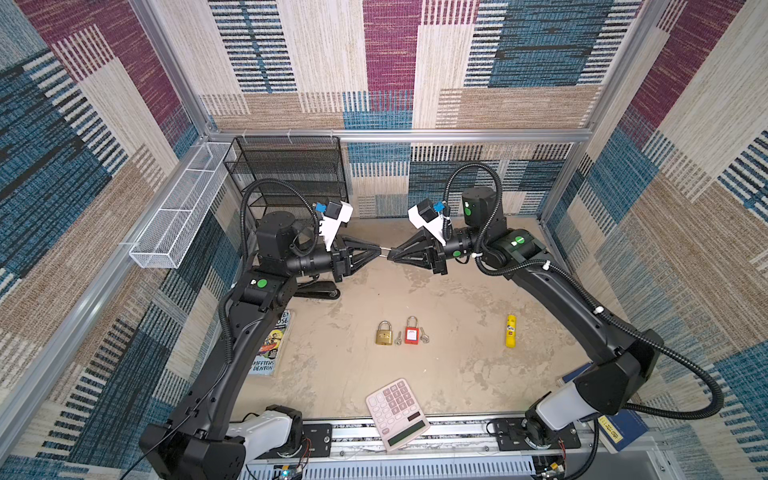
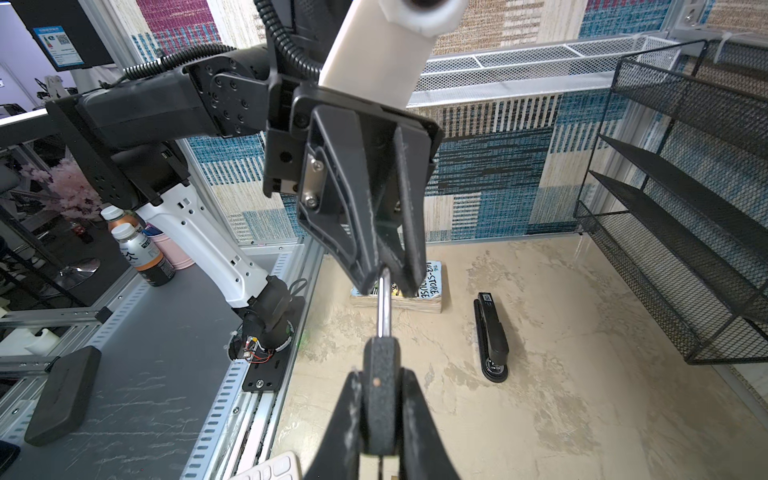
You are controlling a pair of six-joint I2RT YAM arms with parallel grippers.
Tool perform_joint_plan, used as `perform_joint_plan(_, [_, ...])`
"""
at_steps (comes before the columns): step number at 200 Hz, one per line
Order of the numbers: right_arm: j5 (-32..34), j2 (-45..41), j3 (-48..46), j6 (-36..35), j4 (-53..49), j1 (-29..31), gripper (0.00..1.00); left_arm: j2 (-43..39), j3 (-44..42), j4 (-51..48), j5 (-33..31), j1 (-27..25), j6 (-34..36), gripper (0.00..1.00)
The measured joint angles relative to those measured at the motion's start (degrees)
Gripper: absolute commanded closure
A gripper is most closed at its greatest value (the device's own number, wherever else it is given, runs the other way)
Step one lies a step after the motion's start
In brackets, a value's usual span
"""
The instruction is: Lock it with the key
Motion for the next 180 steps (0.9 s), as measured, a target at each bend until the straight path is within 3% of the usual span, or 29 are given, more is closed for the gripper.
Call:
perform_joint_plan(73, [-0.44, 0.22, 0.52, 0.63, -0.79, -0.04, 1.00, -0.09, 0.11, -0.85, 0.98, -0.04, 1.20, 0.95])
perform_joint_plan(180, [-2.93, 2.01, 1.95, 2.10, -1.88, -0.04, 1.00, -0.87, -0.28, -1.95, -0.66, -0.31, 4.17, 1.00])
